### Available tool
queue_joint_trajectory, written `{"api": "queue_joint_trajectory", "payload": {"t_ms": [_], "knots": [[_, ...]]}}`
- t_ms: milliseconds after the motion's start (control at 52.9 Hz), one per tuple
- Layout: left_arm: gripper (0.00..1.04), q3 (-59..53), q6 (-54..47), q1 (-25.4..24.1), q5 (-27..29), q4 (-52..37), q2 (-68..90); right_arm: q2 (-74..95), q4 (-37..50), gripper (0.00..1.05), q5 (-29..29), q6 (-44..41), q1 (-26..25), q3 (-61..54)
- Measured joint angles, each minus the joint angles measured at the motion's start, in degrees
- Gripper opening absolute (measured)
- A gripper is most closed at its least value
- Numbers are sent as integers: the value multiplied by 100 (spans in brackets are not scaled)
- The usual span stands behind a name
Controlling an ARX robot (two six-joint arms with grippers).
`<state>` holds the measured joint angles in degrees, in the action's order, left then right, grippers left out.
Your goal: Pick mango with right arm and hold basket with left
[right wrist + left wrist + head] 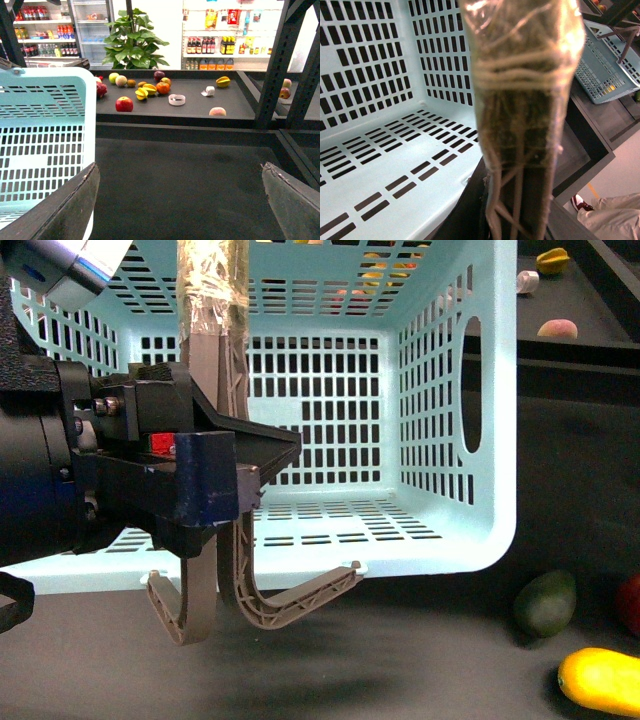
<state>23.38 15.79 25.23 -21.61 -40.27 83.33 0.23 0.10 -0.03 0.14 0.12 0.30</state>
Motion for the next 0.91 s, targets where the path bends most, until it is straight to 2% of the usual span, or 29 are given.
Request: {"api": "queue_joint_trajectory", "payload": {"t_ms": [340,813,832,908], "knots": [[11,55,-61,52,229,-59,131,0,0,97,0,0,0,0],[11,55,-72,42,205,-61,131,0,0,97,0,0,0,0],[11,55,-72,42,208,-61,131,31,11,97,168,-9,42,2],[11,59,-72,42,210,-61,133,586,496,97,1716,-59,385,7]]}}
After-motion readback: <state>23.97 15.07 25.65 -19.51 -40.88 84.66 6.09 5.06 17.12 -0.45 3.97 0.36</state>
